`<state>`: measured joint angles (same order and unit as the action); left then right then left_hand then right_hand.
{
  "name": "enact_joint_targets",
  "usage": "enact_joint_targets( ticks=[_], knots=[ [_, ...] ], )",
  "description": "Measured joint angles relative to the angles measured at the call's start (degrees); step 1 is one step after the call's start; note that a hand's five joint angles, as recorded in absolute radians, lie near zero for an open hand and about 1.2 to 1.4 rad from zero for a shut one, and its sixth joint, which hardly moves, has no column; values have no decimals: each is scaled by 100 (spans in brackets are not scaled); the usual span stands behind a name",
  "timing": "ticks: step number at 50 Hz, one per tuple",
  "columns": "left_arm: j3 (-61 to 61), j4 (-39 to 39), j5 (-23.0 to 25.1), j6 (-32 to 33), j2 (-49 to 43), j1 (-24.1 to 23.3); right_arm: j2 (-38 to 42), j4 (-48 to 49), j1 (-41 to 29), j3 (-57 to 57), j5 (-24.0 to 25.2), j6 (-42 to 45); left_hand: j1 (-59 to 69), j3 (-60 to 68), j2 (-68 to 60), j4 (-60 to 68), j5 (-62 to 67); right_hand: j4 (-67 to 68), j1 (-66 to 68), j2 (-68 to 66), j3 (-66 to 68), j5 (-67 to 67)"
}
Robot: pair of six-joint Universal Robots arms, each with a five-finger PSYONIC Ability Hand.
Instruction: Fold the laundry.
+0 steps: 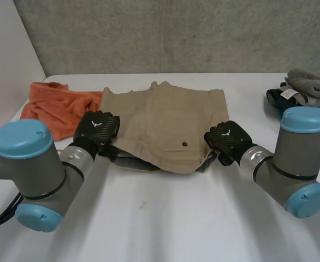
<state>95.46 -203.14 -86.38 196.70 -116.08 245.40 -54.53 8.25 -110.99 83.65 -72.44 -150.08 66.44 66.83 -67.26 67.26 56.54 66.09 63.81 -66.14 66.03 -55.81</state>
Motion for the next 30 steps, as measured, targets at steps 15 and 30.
enact_joint_targets(
  ticks=[15,30],
  knots=[
    [-374,257,-32,446,-125,-64,-25,-86,93,-55,14,-22,-6,119,-126,142,57,250,9,-184,152,-85],
    [-1839,565,184,780,-5,676,-1327,-1132,-1275,219,-204,-1074,-6,135,-134,146,58,257,9,-188,220,-116]
  ],
)
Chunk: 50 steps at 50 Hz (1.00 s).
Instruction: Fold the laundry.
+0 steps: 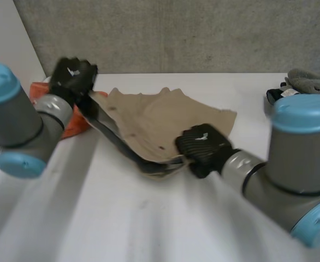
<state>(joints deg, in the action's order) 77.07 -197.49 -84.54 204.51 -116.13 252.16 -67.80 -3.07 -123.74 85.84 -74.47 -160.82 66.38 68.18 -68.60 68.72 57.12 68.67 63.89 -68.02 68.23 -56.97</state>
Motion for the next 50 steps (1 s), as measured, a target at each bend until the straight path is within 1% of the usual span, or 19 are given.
enact_joint_targets(
  ticks=[4,5,8,9,10,13,16,21,26,31,32,33,36,37,41,42,43,47,50],
  knots=[
    [-662,188,156,148,-399,348,320,-16,-871,-398,-259,-700,-209,-226,298,-240,-193,-390,-136,365,-377,294],
    [-824,261,202,182,-523,430,448,-13,-1062,-518,-317,-831,-918,-984,1020,-974,-853,-844,-392,822,-824,703],
    [-1208,474,331,253,-836,607,908,-3,-1573,-950,-507,-1120,-1499,-1518,1578,-1587,-1411,-1686,-1266,1627,-1654,1546],
    [-1306,561,391,262,-911,639,980,-10,-1622,-1013,-527,-1132,-2336,-2320,2465,-2393,-2225,-1815,-1396,1757,-1786,1683],
    [-1420,685,478,263,-988,670,1329,-84,-1812,-1329,-654,-1126,-3370,-3349,3409,-3329,-3170,-2964,-2510,2929,-2922,2794],
    [-1591,996,675,227,-1029,697,1738,-326,-1932,-1775,-898,-999,-5063,-4949,5006,-5068,-4921,-4646,-4127,4601,-4596,4527],
    [-1621,1284,803,131,-881,698,1813,-593,-1832,-2003,-1144,-865,-5368,-5534,5577,-5651,-5386,-5516,-5038,5465,-5496,5365],
    [-1449,1552,858,-74,-436,727,1385,-850,-1362,-1956,-1245,-726,-5370,-5573,5651,-5695,-5386,-5664,-5085,5575,-5620,5419],
    [-988,1667,897,-329,199,775,822,-878,-784,-1611,-838,-634,-5370,-5573,5651,-5695,-5385,-5664,-5085,5575,-5620,5419],
    [-494,1628,1023,-501,618,781,634,-921,-476,-1378,-452,-500,-5043,-5271,5304,-5315,-5142,-5664,-5085,5575,-5620,5419],
    [-405,1596,1055,-519,655,780,635,-951,-448,-1337,-386,-458,-4168,-4515,4543,-4545,-4383,-5664,-5085,5575,-5620,5419],
    [-328,1557,1088,-530,671,780,648,-982,-437,-1300,-342,-415,-2654,-3171,3195,-3197,-3051,-5664,-5085,5575,-5620,5419],
    [-219,1469,1142,-526,619,785,705,-1044,-463,-1221,-313,-345,-2021,-2561,2584,-2591,-2458,-5664,-5085,5575,-5620,5418],
    [-196,1432,1157,-513,571,793,732,-1056,-485,-1190,-327,-331,-1305,-1699,1717,-1755,-1626,-5664,-5085,5575,-5620,5419],
    [-195,1337,1153,-388,262,874,919,-952,-687,-1049,-543,-367,-2727,-2802,2855,-2811,-2650,-5664,-5085,5575,-5620,5419],
    [-207,1331,1143,-355,197,897,968,-909,-741,-1029,-605,-387,-2727,-2802,2855,-2811,-2650,-5664,-5085,5575,-5620,5418],
    [-233,1323,1127,-304,99,937,1044,-835,-827,-1005,-699,-422,-3468,-3459,3548,-3546,-3390,-5664,-5085,5575,-5620,5419],
    [-372,1365,1074,-108,-205,1083,1307,-513,-1129,-980,-1018,-534,-4331,-4448,4517,-4580,-4428,-5664,-5085,5575,-5620,5419],
    [-493,1488,1032,52,-382,1196,1458,-280,-1316,-1011,-1178,-569,-4391,-4592,4638,-4694,-4581,-5664,-5085,5575,-5620,5419]
  ],
)
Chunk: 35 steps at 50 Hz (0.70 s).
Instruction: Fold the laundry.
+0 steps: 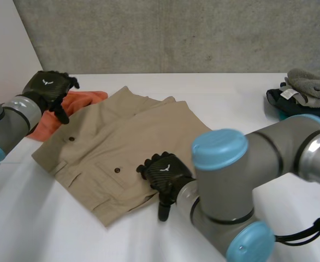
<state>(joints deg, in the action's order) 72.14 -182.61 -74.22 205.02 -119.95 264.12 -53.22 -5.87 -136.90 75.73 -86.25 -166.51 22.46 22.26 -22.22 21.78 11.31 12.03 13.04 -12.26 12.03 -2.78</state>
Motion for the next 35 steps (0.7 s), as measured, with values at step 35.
enact_joint_targets(
  ticks=[35],
  knots=[
    [996,1050,63,99,476,496,-504,151,297,585,464,635,-182,-176,235,-209,-226,12,8,-12,14,-9]
  ],
)
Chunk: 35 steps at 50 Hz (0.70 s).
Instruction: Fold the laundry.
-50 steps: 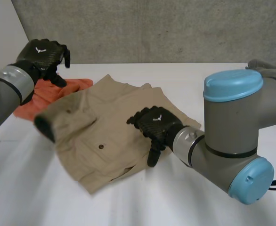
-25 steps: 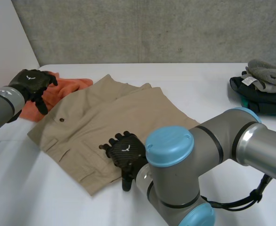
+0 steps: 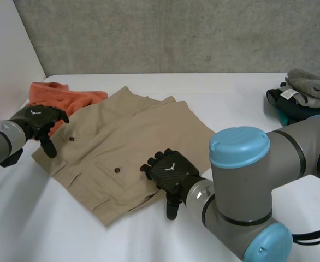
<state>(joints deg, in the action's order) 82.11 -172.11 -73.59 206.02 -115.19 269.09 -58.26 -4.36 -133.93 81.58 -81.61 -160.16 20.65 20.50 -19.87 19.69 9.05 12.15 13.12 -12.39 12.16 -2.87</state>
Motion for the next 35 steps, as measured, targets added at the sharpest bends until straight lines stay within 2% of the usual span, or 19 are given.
enact_joint_targets(
  ticks=[5,13,19,21,23,26,31,35],
  knots=[
    [109,-157,12,-103,59,-33,188,174,-181,-94,338,-81,0,0,0,0,0,285,38,-181,297,-243],
    [149,-349,-13,-371,240,-122,905,319,-567,-861,955,-397,0,0,0,0,0,743,615,-638,766,-730],
    [150,-406,-22,-588,403,-160,1392,282,-794,-1507,1116,-492,0,0,0,0,-1,1677,1594,-1610,1677,-1633],
    [150,-421,-23,-636,451,-163,1503,260,-848,-1656,1121,-488,0,0,0,0,0,2306,2300,-2363,2311,-2253],
    [149,-450,-24,-706,528,-163,1648,236,-916,-1860,1100,-458,0,0,0,0,-1,3985,3824,-4026,3989,-3886],
    [148,-486,-24,-755,606,-164,1707,218,-919,-2035,1001,-422,0,0,0,0,-1,5280,4901,-5332,5296,-5157],
    [134,-539,-25,-786,713,-166,1493,159,-751,-2145,757,-454,0,0,0,0,-1,5612,4949,-5504,5566,-5454],
    [87,-572,-30,-790,864,-166,823,67,-311,-1911,468,-631,0,0,0,0,0,5613,4949,-5504,5569,-5456]
  ],
)
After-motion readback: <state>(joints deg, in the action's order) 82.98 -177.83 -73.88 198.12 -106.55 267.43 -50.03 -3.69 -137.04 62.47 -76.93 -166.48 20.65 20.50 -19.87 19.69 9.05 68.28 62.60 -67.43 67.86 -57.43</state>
